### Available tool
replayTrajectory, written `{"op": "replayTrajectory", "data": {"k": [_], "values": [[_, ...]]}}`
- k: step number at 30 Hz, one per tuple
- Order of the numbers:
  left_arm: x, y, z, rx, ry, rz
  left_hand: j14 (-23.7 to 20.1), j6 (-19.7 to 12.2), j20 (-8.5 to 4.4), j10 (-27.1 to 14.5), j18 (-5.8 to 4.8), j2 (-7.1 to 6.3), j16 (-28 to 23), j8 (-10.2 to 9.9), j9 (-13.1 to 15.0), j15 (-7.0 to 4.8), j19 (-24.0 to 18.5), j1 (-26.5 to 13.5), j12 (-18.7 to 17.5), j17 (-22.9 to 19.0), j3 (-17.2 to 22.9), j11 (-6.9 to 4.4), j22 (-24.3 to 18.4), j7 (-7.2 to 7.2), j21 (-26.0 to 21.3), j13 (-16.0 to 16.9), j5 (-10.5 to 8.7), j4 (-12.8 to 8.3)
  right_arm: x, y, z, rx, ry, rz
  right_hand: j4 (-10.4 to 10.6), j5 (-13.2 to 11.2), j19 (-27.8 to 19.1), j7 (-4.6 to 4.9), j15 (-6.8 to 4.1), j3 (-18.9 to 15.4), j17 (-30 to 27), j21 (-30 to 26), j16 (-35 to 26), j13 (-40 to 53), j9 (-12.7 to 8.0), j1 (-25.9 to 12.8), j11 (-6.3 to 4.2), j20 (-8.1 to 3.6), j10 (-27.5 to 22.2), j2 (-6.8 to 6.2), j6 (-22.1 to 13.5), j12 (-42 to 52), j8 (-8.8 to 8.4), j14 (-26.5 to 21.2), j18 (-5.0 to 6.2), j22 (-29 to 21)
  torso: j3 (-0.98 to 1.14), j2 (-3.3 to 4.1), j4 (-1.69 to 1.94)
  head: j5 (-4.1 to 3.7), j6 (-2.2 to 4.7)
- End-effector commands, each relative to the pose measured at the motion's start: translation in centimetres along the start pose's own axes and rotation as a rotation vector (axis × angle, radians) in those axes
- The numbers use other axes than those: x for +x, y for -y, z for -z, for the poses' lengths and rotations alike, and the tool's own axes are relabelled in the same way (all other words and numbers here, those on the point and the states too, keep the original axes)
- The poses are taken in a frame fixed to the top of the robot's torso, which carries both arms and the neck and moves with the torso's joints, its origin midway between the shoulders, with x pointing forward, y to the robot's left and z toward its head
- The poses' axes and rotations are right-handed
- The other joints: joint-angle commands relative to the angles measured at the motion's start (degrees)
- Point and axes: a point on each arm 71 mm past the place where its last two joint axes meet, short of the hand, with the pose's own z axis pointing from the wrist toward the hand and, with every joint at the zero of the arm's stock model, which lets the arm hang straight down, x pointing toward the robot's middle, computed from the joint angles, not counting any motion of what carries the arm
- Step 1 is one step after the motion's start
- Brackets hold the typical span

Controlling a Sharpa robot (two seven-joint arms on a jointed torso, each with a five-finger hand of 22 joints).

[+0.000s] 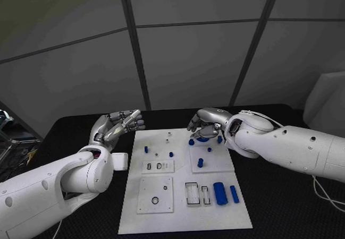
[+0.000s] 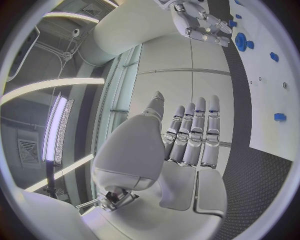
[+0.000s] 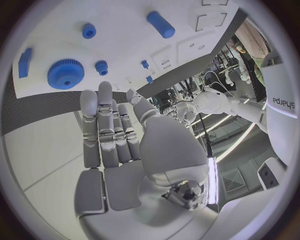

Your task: Assemble the parts on the task board

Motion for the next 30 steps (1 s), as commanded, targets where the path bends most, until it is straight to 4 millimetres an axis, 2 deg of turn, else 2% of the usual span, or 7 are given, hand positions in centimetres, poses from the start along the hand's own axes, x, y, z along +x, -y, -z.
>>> {"op": "replayTrajectory", "data": {"k": [1, 4, 10, 14, 19, 22, 30], "values": [[0.6, 0.3, 0.1, 0.004, -0.035, 0.010, 0.4, 0.4, 0.02, 0.4, 0.70, -0.35, -0.4, -0.4, -0.1, 0.17, 0.4, -0.1, -0.5, 0.1, -0.1, 0.16, 0.1, 0.21, 0.4, -0.1, -0.28, -0.4, 0.4, -0.3, -0.2, 0.023, -0.076, 0.150, 0.1, -0.3, 3.3, -0.03, 0.05, 0.9, 0.8, 5.1, -0.6, 0.1, 0.0, -0.1, 0.15, 0.10, -0.7, -0.82, -0.7, 0.0, -0.12, 0.3, -1.82, 6.4, -0.19, 0.99, 0.39, -0.09, 0.04], [0.8, 0.3, 0.2, -0.001, -0.042, 0.014, 0.3, -0.3, 0.09, -0.6, 0.59, -0.53, -0.9, -1.2, -0.2, 0.46, 0.4, -0.7, -1.4, 0.2, -0.4, 0.69, 0.2, 0.93, 0.6, -0.2, -0.27, -0.7, 0.5, -0.6, -0.4, 0.021, -0.083, 0.175, 0.2, -0.2, 6.3, 0.02, 0.09, 1.7, 1.5, 9.6, -1.0, 0.2, 0.0, -0.4, 0.14, 0.15, -0.9, -1.02, -1.0, 0.0, -0.11, 0.4, -2.78, 12.3, -0.28, 1.31, 0.36, 0.14, 0.11], [0.9, 0.4, 0.3, -0.005, -0.048, 0.017, 0.2, -0.9, 0.18, -1.3, 0.55, -0.58, -1.2, -1.8, -0.2, 0.64, 0.4, -1.1, -1.9, 0.3, -0.6, 1.01, 0.3, 1.25, 0.8, -0.2, -0.27, -1.0, 0.6, -1.2, -0.8, 0.017, -0.075, 0.204, 0.2, -0.2, 8.6, 0.12, 0.10, 3.4, 2.6, 13.6, -1.5, 0.2, 0.0, -0.6, 0.26, 0.24, -1.0, -1.21, -0.6, 0.1, -0.03, 0.5, -3.59, 17.5, -0.25, 1.60, 0.09, 0.00, 0.12], [0.8, 0.4, 0.4, -0.008, -0.050, 0.018, 0.2, -0.9, 0.18, -1.3, 0.55, -0.58, -1.2, -1.8, -0.2, 0.64, 0.4, -1.1, -1.9, 0.3, -0.6, 1.01, 0.3, 1.25, 0.8, -0.2, -0.27, -1.0, 0.6, -1.3, -0.8, 0.020, -0.065, 0.222, 0.2, -0.3, 9.2, 0.16, 0.13, 4.4, 3.2, 15.0, -1.8, 0.2, 0.0, -0.8, 0.28, 0.30, -1.0, -1.43, -0.6, 0.1, -0.05, 0.5, -3.86, 19.3, -0.32, 1.75, 0.17, -0.01, 0.19], [0.7, 0.4, 0.4, -0.010, -0.049, 0.017, 0.1, -1.1, 0.22, -1.6, 0.54, -0.58, -1.3, -2.1, -0.2, 0.70, 0.3, -1.3, -2.0, 0.3, -0.6, 1.09, 0.3, 1.34, 0.9, -0.3, -0.27, -1.1, 0.5, -1.3, -0.9, 0.020, -0.056, 0.232, 0.2, -0.4, 9.4, 0.19, 0.13, 5.1, 3.5, 15.6, -2.0, 0.2, 0.0, -0.9, 0.30, 0.32, -1.0, -1.54, -0.5, 0.1, -0.01, 0.5, -3.96, 20.0, -0.27, 1.77, 0.27, 0.14, 0.07], [0.6, 0.4, 0.4, -0.012, -0.048, 0.016, 0.1, -1.1, 0.23, -1.7, 0.54, -0.58, -1.3, -2.1, -0.2, 0.71, 0.3, -1.3, -2.0, 0.3, -0.7, 1.11, 0.3, 1.36, 0.9, -0.3, -0.27, -1.1, 0.6, -1.4, -1.1, 0.020, -0.061, 0.234, 0.2, -0.4, 9.6, 0.20, 0.14, 5.6, 3.7, 16.1, -2.1, 0.2, 0.0, -1.0, 0.32, 0.34, -1.1, -1.66, -0.4, 0.1, -0.01, 0.5, -4.03, 20.5, -0.32, 1.89, 0.25, 0.24, 0.07], [0.5, 0.3, 0.4, -0.015, -0.049, 0.016, 0.1, -1.2, 0.23, -1.7, 0.54, -0.58, -1.3, -2.1, -0.2, 0.72, 0.3, -1.3, -2.1, 0.3, -0.7, 1.13, 0.3, 1.38, 0.9, -0.3, -0.27, -1.1, 0.7, -1.2, -1.4, 0.030, -0.070, 0.238, 0.2, -0.6, 9.5, 0.21, 0.17, 6.6, 4.2, 16.6, -2.3, 0.2, 0.0, -1.1, 0.38, 0.38, -1.4, -1.96, -0.6, 0.0, -0.10, 0.6, -4.07, 21.1, -0.28, 2.04, 0.24, 0.27, -0.04]]}}
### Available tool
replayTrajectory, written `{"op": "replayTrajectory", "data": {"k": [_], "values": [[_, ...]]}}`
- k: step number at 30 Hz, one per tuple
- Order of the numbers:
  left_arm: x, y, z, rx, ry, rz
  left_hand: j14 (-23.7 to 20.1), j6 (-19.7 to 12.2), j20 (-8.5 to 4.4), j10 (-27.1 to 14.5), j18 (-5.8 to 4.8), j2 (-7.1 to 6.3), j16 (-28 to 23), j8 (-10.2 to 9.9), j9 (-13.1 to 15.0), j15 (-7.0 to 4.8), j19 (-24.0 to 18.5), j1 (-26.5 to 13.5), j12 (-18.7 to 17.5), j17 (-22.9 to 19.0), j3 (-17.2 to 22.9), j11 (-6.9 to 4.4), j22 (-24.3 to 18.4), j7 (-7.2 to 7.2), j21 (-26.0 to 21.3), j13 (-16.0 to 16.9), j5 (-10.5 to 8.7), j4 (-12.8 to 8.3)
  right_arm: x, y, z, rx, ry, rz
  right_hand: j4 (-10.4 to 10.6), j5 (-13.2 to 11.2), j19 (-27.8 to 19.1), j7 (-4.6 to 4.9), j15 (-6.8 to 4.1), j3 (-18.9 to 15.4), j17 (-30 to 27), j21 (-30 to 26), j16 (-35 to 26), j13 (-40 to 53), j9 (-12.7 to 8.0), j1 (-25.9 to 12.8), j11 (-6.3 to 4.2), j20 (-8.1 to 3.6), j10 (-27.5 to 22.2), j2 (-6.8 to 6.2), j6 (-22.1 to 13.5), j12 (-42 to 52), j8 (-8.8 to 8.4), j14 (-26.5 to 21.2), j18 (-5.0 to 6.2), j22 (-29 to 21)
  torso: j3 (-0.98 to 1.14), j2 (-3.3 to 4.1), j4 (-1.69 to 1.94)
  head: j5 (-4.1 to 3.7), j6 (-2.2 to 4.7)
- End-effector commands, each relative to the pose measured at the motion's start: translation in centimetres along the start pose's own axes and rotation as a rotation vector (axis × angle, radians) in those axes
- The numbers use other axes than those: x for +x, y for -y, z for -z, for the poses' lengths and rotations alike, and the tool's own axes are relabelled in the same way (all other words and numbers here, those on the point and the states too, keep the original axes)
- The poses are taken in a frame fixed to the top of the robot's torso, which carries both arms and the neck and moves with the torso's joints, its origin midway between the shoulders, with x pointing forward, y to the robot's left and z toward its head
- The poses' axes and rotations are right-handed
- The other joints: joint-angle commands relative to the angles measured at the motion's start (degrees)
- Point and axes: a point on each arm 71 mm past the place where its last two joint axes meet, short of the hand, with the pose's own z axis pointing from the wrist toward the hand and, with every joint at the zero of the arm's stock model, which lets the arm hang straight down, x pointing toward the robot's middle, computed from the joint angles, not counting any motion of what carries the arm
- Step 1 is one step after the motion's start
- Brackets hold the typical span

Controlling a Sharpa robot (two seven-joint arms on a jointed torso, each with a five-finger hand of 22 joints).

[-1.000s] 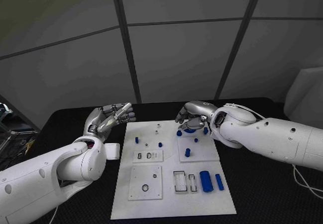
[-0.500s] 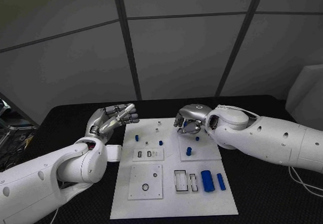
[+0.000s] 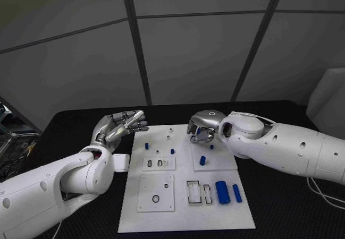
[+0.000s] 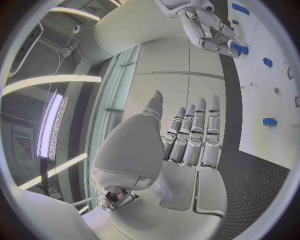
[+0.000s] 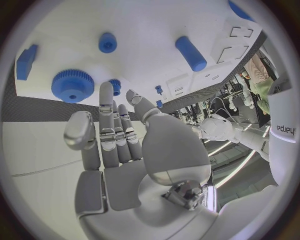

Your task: Assemble the parts on the task board

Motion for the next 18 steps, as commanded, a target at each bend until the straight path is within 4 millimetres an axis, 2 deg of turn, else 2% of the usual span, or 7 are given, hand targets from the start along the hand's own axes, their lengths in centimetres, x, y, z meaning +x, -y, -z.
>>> {"op": "replayTrajectory", "data": {"k": [1, 10, 14, 15, 18], "values": [[0.16, 0.16, -0.03, 0.005, -0.019, 0.002, 0.1, -0.3, 0.15, -0.4, 0.54, 0.10, -0.2, -0.3, -0.1, 0.31, 0.2, -0.7, -0.2, 0.0, 0.1, 0.17, 0.1, 0.55, 0.3, -0.1, -0.27, -0.4, -0.08, 0.17, -0.12, 0.007, -0.007, 0.020, 0.0, -0.3, 0.4, 0.11, -0.03, 0.5, 0.2, 0.4, -0.4, 0.0, 0.0, -0.2, -0.12, 0.11, -0.5, -0.48, 0.0, 0.0, -0.11, 0.4, -1.07, 0.1, -0.01, 0.10, 0.01, 0.03, -0.03], [-0.17, 0.19, 0.04, 0.001, -0.015, -0.001, 0.0, -0.5, 0.18, -0.6, 0.53, 0.12, -0.3, -0.4, -0.1, 0.36, 0.2, -0.7, -0.4, 0.1, 0.1, 0.23, 0.1, 0.61, 0.3, -0.1, -0.27, -0.5, 0.22, 0.25, -0.39, 0.012, -0.039, 0.024, 0.1, -0.3, 1.1, 0.10, -0.02, 1.7, 0.7, 1.5, -0.6, 0.0, 0.0, -0.3, -0.13, 0.15, -0.4, -0.59, 0.0, 0.1, -0.06, 0.4, -1.33, 1.7, 0.07, 0.21, -0.07, 0.15, -0.18], [-0.33, 0.20, 0.06, -0.002, -0.014, -0.001, 0.0, -0.6, 0.21, -0.7, 0.51, 0.17, -0.4, -0.5, -0.1, 0.40, 0.1, -0.8, -0.4, 0.1, 0.1, 0.28, 0.1, 0.66, 0.4, -0.1, -0.28, -0.5, 0.33, 0.30, -0.43, 0.014, -0.052, 0.025, 0.1, -0.3, 1.2, 0.10, -0.02, 1.9, 0.8, 1.8, -0.7, 0.0, 0.0, -0.4, -0.16, 0.15, -0.3, -0.67, 0.0, 0.2, -0.05, 0.4, -1.39, 2.0, 0.03, 0.20, 0.01, -0.21, -0.34], [-0.37, 0.20, 0.07, -0.003, -0.014, -0.002, 0.0, -0.6, 0.21, -0.7, 0.51, 0.17, -0.4, -0.5, -0.1, 0.40, 0.1, -0.8, -0.4, 0.1, 0.1, 0.28, 0.1, 0.66, 0.4, -0.1, -0.28, -0.5, 0.35, 0.31, -0.43, 0.014, -0.054, 0.025, 0.3, -0.3, 1.3, 0.10, -0.02, 2.2, 0.9, 1.9, -0.8, 0.0, 0.0, -0.5, -0.14, 0.16, -0.2, -0.68, 0.1, 0.2, 0.01, 0.5, -1.40, 2.1, 0.02, 0.21, -0.04, 0.13, -0.63], [-0.52, 0.20, 0.09, -0.005, -0.012, -0.003, 0.0, -0.6, 0.22, -0.8, 0.51, 0.18, -0.4, -0.5, -0.1, 0.40, 0.1, -0.9, -0.4, 0.1, 0.1, 0.29, 0.1, 0.66, 0.4, -0.1, -0.28, -0.5, 0.40, 0.31, -0.43, 0.014, -0.062, 0.025, 0.4, -0.3, 1.4, 0.02, -0.08, 2.9, 1.2, 2.3, -0.9, 0.1, 0.1, -0.7, -0.19, 0.16, 0.1, -0.72, 0.5, 0.2, 0.12, 0.5, -1.48, 2.7, 0.04, 0.23, -0.19, 0.09, -0.87]]}}
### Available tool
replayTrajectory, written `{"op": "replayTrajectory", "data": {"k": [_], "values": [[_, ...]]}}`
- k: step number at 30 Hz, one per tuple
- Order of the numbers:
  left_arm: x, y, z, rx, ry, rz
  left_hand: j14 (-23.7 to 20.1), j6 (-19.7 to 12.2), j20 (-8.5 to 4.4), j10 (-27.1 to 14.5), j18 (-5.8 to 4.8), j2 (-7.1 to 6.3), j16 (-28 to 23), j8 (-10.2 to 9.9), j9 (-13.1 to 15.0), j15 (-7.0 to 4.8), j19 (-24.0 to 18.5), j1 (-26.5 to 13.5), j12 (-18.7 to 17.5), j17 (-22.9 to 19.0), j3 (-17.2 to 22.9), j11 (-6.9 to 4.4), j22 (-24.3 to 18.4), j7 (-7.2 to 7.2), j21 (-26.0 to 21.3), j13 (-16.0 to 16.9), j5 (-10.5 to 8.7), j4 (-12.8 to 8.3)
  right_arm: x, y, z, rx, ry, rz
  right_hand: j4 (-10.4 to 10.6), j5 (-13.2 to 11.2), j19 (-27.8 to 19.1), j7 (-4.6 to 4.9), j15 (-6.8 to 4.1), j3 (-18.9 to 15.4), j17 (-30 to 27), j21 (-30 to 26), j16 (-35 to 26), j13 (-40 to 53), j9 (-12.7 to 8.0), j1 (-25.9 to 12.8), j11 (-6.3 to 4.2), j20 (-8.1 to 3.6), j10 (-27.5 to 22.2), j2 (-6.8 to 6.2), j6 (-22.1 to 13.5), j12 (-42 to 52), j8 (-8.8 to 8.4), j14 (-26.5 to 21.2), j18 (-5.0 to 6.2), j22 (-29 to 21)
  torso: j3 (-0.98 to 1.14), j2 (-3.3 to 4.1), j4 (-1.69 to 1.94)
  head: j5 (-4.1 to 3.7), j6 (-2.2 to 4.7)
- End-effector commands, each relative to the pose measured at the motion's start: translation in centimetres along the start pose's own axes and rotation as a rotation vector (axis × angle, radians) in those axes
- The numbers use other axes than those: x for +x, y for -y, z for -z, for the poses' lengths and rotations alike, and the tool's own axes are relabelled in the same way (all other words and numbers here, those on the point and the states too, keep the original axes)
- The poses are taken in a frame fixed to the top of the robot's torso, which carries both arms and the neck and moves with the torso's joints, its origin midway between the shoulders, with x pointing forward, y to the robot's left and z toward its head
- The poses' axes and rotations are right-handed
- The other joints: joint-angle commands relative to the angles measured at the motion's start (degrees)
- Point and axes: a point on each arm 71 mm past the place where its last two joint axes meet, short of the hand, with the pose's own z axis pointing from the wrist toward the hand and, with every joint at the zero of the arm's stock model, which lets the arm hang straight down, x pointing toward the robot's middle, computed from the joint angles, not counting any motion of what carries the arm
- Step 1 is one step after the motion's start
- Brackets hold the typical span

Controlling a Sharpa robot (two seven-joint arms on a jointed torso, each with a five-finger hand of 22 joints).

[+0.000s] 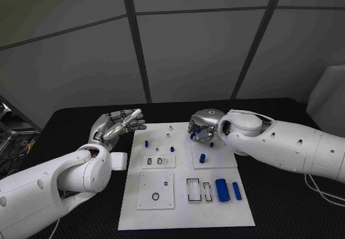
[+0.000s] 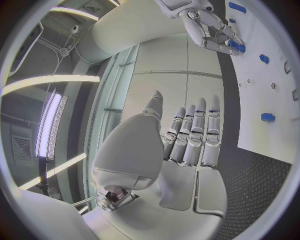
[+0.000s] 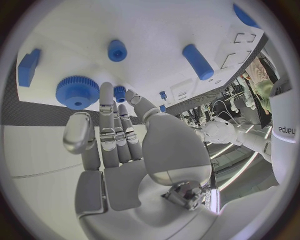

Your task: Assemble the parts on the task board

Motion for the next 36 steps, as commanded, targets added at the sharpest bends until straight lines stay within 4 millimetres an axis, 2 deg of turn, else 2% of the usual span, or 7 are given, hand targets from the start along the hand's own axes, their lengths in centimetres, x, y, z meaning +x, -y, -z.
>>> {"op": "replayTrajectory", "data": {"k": [1, 9, 18, 25, 32, 36], "values": [[0.0, 0.1, 0.0, 0.002, -0.016, 0.001, 0.0, -0.6, 0.22, -0.4, 0.50, -0.14, -0.4, -0.3, -0.1, 0.40, 0.1, -0.5, -0.2, 0.1, -0.1, -0.12, 0.1, 0.67, 0.4, -0.1, -0.28, -0.3, 0.0, 0.0, -0.1, -0.002, -0.028, 0.010, 0.1, -0.3, 0.7, -0.03, -0.10, 1.0, 0.4, 0.6, -0.5, 0.1, 0.1, -0.3, -0.24, -0.07, 0.7, -0.27, 0.7, 0.3, 0.15, 0.5, -0.63, 0.6, 0.00, 0.05, -0.14, 0.07, -0.28], [-0.4, 0.1, -0.1, -0.001, -0.008, -0.003, 0.0, -0.6, 0.23, -0.4, 0.50, -0.02, -0.4, -0.3, 0.0, 0.41, 0.0, -0.7, -0.2, 0.1, -0.1, -0.10, 0.1, 0.68, 0.4, -0.1, -0.29, -0.3, 0.1, 0.1, -0.1, 0.001, -0.038, 0.006, 0.4, -1.2, 2.2, -0.43, -0.34, 4.0, 1.3, 2.4, -0.9, 0.1, 0.3, -0.3, -0.72, -0.27, 2.8, 0.05, 2.6, 0.5, 0.66, 0.5, -1.14, 3.4, -0.10, 0.11, 0.01, -0.14, -0.35], [-0.4, 0.1, -0.1, -0.001, -0.008, -0.003, 0.0, -0.5, 0.24, -0.4, 0.50, 0.01, -0.4, -0.3, 0.0, 0.42, 0.0, -0.8, -0.2, 0.1, -0.1, -0.11, 0.1, 0.68, 0.4, 0.0, -0.29, -0.2, 0.2, 0.1, -0.2, 0.002, -0.042, 0.004, 0.5, -2.1, 2.5, -0.37, -0.39, 6.6, 2.1, 3.1, -1.2, 0.0, 0.2, 0.0, -0.77, -0.33, 3.4, -0.27, 3.1, 0.2, 0.56, 0.5, -1.28, 4.4, -0.08, 0.28, 0.00, -0.21, -0.49], [-0.4, 0.1, -0.1, 0.000, -0.009, -0.003, 0.0, -0.5, 0.24, -0.4, 0.50, 0.01, -0.4, -0.3, 0.0, 0.42, 0.0, -0.8, -0.2, 0.1, -0.1, -0.11, 0.1, 0.68, 0.4, 0.0, -0.29, -0.2, -0.1, -0.2, -0.3, -0.009, 0.002, -0.010, 0.9, -3.2, 3.8, -0.49, -0.56, 9.0, 2.8, 4.4, -1.5, 0.1, 0.5, 0.7, -1.06, -0.44, 4.9, -0.13, 4.5, 0.4, 1.02, 0.6, -1.68, 6.4, -0.08, 0.21, -0.05, 0.01, -0.67], [-0.4, 0.2, -0.1, 0.000, -0.010, -0.002, 0.0, -0.5, 0.24, -0.4, 0.50, 0.09, -0.4, -0.4, 0.0, 0.42, 0.0, -0.8, -0.2, 0.1, -0.1, -0.11, 0.1, 0.67, 0.4, 0.0, -0.29, -0.2, -0.9, -0.5, 0.2, -0.030, 0.086, -0.035, 0.9, -3.0, 4.8, -0.52, -0.68, 10.3, 3.3, 5.2, -1.7, 0.2, 0.7, 1.5, -1.21, -0.56, 6.0, -0.37, 5.3, 0.5, 1.26, 0.5, -1.96, 7.8, -0.10, 0.11, -0.09, 0.13, -0.56], [-0.4, 0.1, -0.2, 0.001, -0.012, -0.001, 0.0, -0.5, 0.25, -0.4, 0.51, 0.10, -0.4, -0.4, 0.0, 0.42, 0.0, -0.9, -0.2, 0.1, -0.1, -0.11, 0.1, 0.67, 0.4, 0.0, -0.29, -0.2, -1.4, -0.8, 0.3, -0.041, 0.155, -0.057, 0.9, -2.6, 5.0, -0.51, -0.70, 10.7, 3.4, 5.5, -1.8, 0.3, 0.7, 1.7, -1.26, -0.58, 6.2, -0.55, 5.4, 0.5, 1.23, 0.5, -2.05, 8.2, -0.14, 0.12, -0.10, 0.17, -0.18]]}}
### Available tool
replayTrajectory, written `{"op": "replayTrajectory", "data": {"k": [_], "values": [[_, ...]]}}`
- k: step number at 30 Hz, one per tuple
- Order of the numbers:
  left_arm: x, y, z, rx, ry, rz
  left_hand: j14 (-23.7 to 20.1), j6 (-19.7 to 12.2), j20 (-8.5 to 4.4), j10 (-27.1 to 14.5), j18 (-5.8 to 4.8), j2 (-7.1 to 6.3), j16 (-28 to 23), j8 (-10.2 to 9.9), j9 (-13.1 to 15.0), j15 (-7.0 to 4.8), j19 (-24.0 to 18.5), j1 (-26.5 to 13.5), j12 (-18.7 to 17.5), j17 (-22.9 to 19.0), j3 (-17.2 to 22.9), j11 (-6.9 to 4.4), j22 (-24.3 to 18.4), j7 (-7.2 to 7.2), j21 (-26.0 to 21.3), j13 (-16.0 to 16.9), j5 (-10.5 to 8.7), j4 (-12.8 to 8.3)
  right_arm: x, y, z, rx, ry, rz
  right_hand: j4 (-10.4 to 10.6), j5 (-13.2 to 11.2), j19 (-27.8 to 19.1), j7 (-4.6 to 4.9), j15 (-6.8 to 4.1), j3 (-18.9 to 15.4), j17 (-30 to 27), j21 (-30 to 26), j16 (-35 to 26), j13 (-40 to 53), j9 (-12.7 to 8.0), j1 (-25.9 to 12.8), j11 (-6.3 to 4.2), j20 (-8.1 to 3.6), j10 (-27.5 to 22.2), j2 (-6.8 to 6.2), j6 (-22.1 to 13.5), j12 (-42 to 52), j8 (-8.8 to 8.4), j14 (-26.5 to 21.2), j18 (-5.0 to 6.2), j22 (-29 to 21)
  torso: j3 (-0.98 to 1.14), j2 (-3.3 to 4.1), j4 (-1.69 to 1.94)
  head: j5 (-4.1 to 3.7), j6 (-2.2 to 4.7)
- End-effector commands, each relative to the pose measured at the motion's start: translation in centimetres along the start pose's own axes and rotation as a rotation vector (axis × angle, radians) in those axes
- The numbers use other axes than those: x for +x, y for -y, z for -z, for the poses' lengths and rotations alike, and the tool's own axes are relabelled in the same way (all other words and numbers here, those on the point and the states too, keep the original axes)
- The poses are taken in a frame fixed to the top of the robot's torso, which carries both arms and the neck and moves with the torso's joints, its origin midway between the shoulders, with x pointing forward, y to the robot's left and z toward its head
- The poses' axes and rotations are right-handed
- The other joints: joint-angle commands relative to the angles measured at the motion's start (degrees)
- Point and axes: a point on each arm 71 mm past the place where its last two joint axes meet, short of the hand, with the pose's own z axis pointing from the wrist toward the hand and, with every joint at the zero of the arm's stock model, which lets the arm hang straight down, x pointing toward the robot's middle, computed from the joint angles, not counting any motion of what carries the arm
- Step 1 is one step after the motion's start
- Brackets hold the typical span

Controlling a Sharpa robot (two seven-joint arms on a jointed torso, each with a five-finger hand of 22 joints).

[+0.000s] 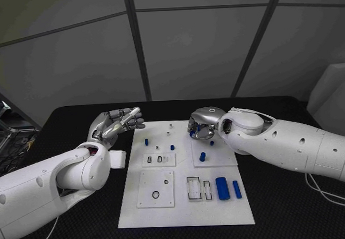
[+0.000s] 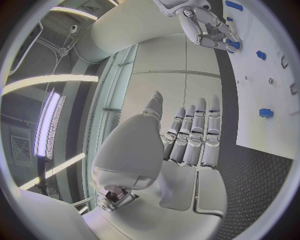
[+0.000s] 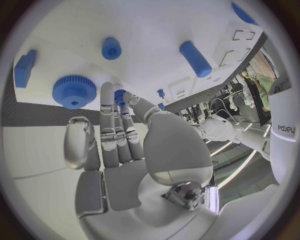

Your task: Assemble the parts on the task board

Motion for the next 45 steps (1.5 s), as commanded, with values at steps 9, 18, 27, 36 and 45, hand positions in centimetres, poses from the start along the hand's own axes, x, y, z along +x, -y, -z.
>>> {"op": "replayTrajectory", "data": {"k": [9, 18, 27, 36, 45], "values": [[0.3, 0.2, -0.1, 0.010, -0.020, 0.004, 0.1, -0.1, 0.25, -0.4, 0.51, -0.19, -0.4, -0.4, 0.0, 0.42, 0.0, -0.6, -0.2, 0.1, -0.1, -0.11, 0.1, 0.67, 0.4, 0.0, -0.29, -0.2, -1.9, -0.9, -1.0, -0.019, 0.206, -0.043, -0.2, 0.4, 0.5, 0.00, -0.33, 0.8, 0.2, 0.5, -0.4, 0.1, 0.1, 0.9, -0.05, -0.11, 0.6, -0.09, 0.6, 0.1, -0.02, 0.1, -1.20, 1.5, -0.06, 0.20, 0.13, -0.11, 0.92], [0.6, 0.2, -0.1, 0.011, -0.028, 0.009, 0.1, -0.1, 0.26, -0.4, 0.50, -0.20, -0.4, -0.4, 0.0, 0.42, -0.1, -0.6, -0.2, 0.1, -0.2, -0.11, 0.1, 0.67, 0.4, 0.0, -0.30, -0.2, -2.1, -1.8, -2.9, -0.022, 0.239, -0.045, -0.1, 0.5, 0.6, 0.05, -0.30, 1.0, 0.3, 0.6, -0.4, 0.1, 0.1, 1.0, 0.00, -0.12, 0.5, -0.27, 0.5, 0.0, -0.10, 0.1, -1.22, 1.6, -0.12, 0.35, 0.22, 0.67, 1.21], [1.2, 0.3, -0.3, 0.014, -0.039, 0.015, 0.1, -0.1, 0.26, -0.4, 0.49, -0.20, -0.4, -0.4, 0.0, 0.42, -0.1, -0.7, -0.2, 0.1, -0.2, -0.11, 0.1, 0.66, 0.3, 0.0, -0.30, -0.2, -1.9, -2.4, -4.6, -0.023, 0.223, -0.054, 0.1, 0.7, 0.6, 0.18, -0.22, 1.3, 0.5, 0.7, -0.5, 0.0, 0.1, 0.7, 0.13, -0.07, 0.3, -0.76, 0.3, -0.2, -0.33, 0.2, -1.24, 1.7, -0.28, 0.70, 0.47, 0.74, 1.20], [1.6, 0.4, -0.5, 0.019, -0.047, 0.019, 0.1, -0.1, 0.26, -0.4, 0.49, -0.20, -0.4, -0.4, 0.0, 0.42, -0.1, -0.7, -0.2, 0.1, -0.2, -0.11, 0.1, 0.66, 0.3, 0.0, -0.30, -0.2, -1.4, -3.1, -5.5, -0.032, 0.174, -0.054, 0.2, 1.0, 0.5, 0.21, -0.22, 1.5, 0.6, 0.7, -0.6, 0.0, 0.1, 0.7, 0.16, -0.06, 0.2, -0.98, 0.2, -0.3, -0.45, 0.2, -1.22, 1.7, -0.32, 0.85, 0.41, 0.85, 0.98], [2.0, 0.6, -0.6, 0.022, -0.055, 0.022, 0.1, -0.1, 0.27, -0.4, 0.49, -0.19, -0.4, -0.4, 0.0, 0.43, -0.2, -0.7, -0.2, 0.1, -0.2, -0.12, 0.1, 0.65, 0.3, 0.0, -0.29, -0.3, -1.2, -2.9, -5.8, -0.012, 0.151, -0.052, 0.4, 1.0, 0.4, 0.29, -0.17, 1.6, 0.7, 0.7, -0.6, 0.0, 0.1, 0.6, 0.24, -0.02, 0.0, -1.12, 0.0, -0.3, -0.58, 0.2, -1.21, 1.6, -0.33, 0.81, 0.45, 0.80, 0.74]]}}
